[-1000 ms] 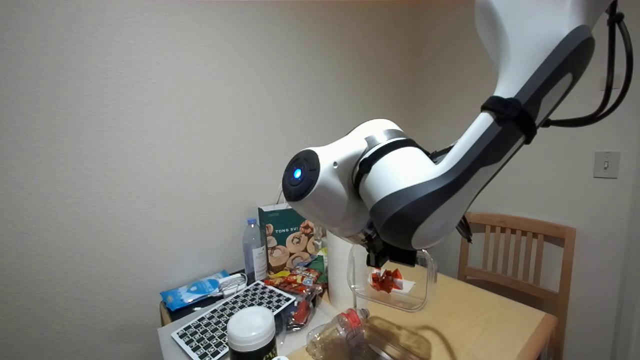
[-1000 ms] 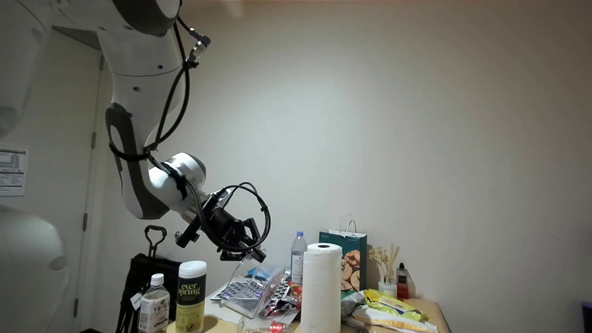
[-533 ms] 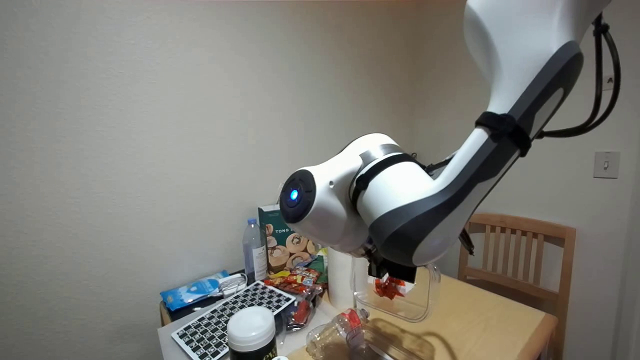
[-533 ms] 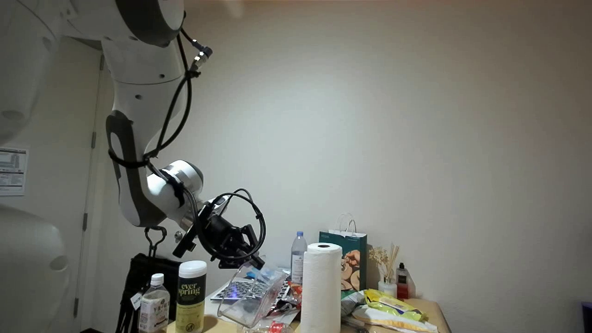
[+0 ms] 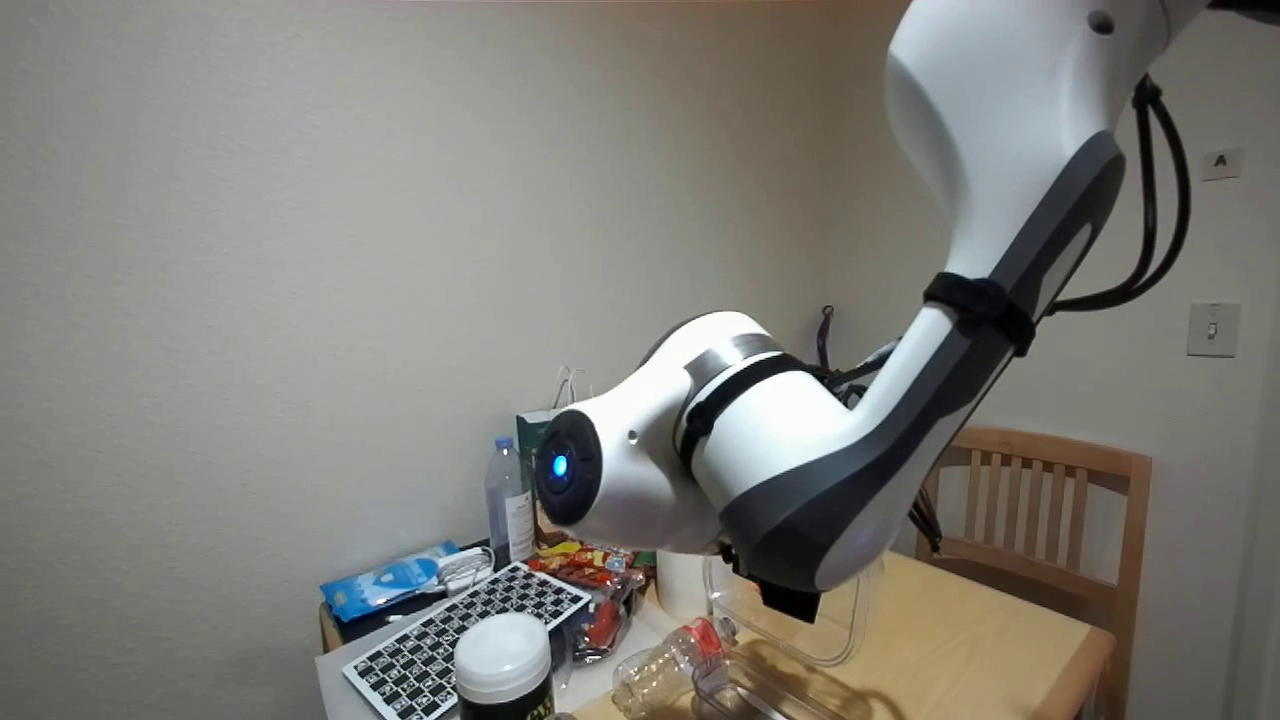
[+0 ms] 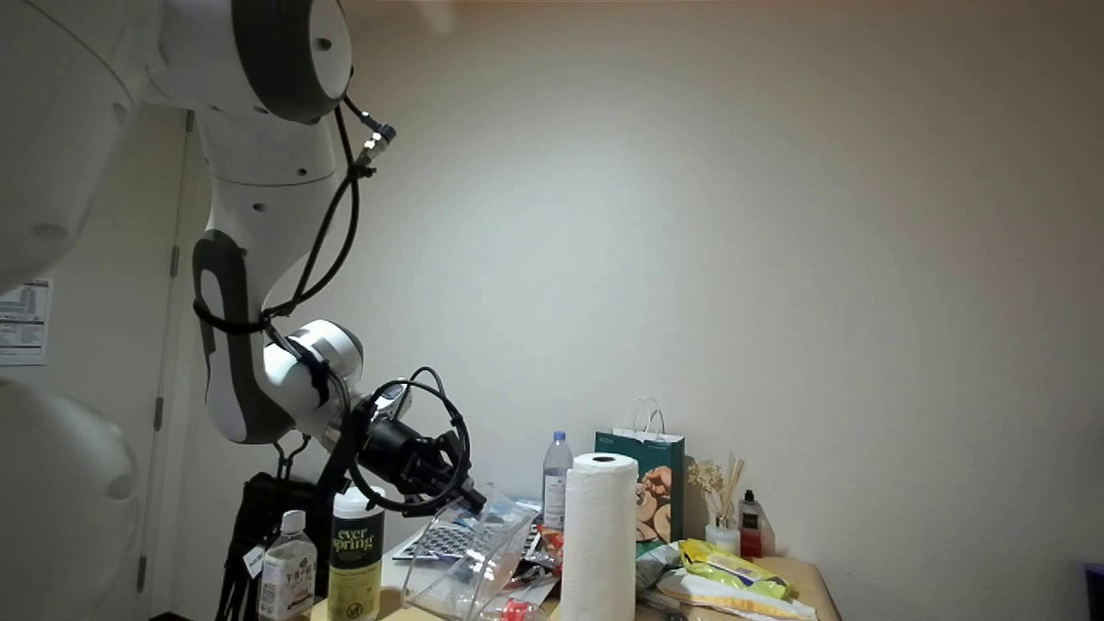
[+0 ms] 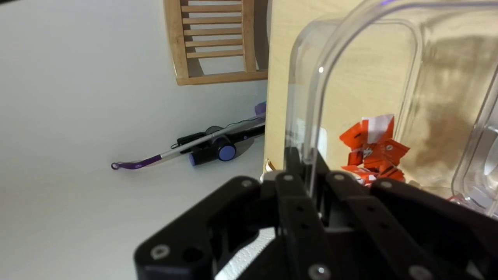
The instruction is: Pour everything from the plastic container
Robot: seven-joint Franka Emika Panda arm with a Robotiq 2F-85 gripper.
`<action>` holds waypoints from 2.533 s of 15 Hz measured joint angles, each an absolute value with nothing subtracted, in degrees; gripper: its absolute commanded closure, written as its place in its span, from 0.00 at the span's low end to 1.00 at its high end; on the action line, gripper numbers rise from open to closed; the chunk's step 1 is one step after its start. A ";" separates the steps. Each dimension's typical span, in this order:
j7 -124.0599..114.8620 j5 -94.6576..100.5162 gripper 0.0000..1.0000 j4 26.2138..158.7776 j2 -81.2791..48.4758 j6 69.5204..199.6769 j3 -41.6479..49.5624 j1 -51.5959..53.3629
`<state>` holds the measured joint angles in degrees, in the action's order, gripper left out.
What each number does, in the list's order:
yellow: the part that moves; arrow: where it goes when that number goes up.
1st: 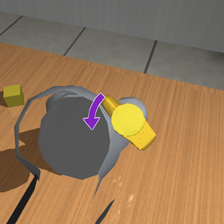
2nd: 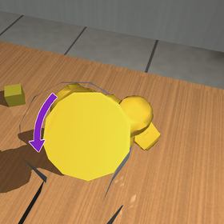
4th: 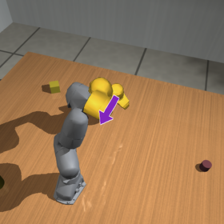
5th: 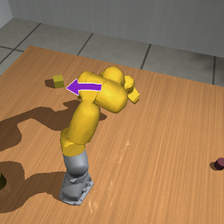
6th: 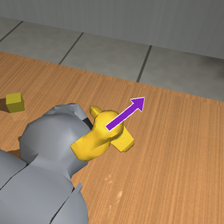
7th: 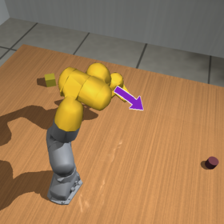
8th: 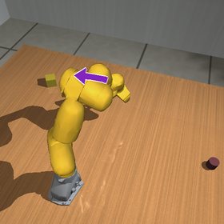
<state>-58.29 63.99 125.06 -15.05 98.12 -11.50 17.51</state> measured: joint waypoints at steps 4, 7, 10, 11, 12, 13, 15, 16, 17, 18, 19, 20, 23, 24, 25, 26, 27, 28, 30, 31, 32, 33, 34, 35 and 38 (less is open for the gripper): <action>-64.63 70.78 0.98 124.45 -17.36 91.82 -11.77 19.80; -67.42 75.64 0.98 124.44 -18.75 86.95 -12.44 21.04; -68.39 78.80 0.92 124.46 -19.73 83.62 -13.36 21.47; -68.40 79.07 0.92 124.47 -19.85 83.54 -13.59 21.44; -68.40 79.11 0.92 124.49 -19.88 83.54 -13.74 21.43; -68.40 79.12 0.98 124.49 -19.88 83.54 -13.81 21.42; -68.40 79.12 0.98 124.47 -19.92 83.60 -13.95 21.32; -68.43 79.11 0.98 124.46 -19.99 83.60 -14.05 21.23; -68.85 79.05 0.98 124.45 -20.08 83.56 -14.07 21.21; -69.56 78.84 0.98 124.45 -20.21 83.52 -14.07 21.20; -70.52 78.57 0.98 124.45 -20.37 83.48 -14.08 21.20; -71.58 78.41 0.98 124.45 -20.59 83.41 -14.11 21.20; -75.74 78.40 0.98 124.45 -21.34 82.68 -14.21 21.23; -77.31 78.40 0.98 124.45 -21.55 82.19 -14.25 21.26; -78.94 78.61 0.98 124.45 -21.78 81.48 -14.32 21.32; -80.37 78.81 0.98 124.45 -22.02 80.82 -14.38 21.38; -81.65 79.09 0.98 124.45 -22.27 80.28 -14.44 21.43; -82.70 79.42 0.98 124.45 -22.50 79.82 -14.49 21.47; -84.81 80.18 0.98 124.45 -22.90 78.70 -14.60 21.55; -85.84 80.82 0.98 124.45 -23.06 78.10 -14.65 21.60; -86.97 81.52 0.98 124.45 -23.25 77.38 -14.66 21.69; -88.27 82.13 0.98 124.45 -23.45 76.43 -14.67 21.84; -89.44 82.76 0.98 124.45 -23.69 75.52 -14.70 21.97; -90.57 83.38 0.98 124.45 -23.94 74.55 -14.80 22.07; -93.08 84.03 0.98 124.45 -24.45 72.35 -15.25 22.10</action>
<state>-93.08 84.03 124.45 -24.45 72.35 -15.25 22.10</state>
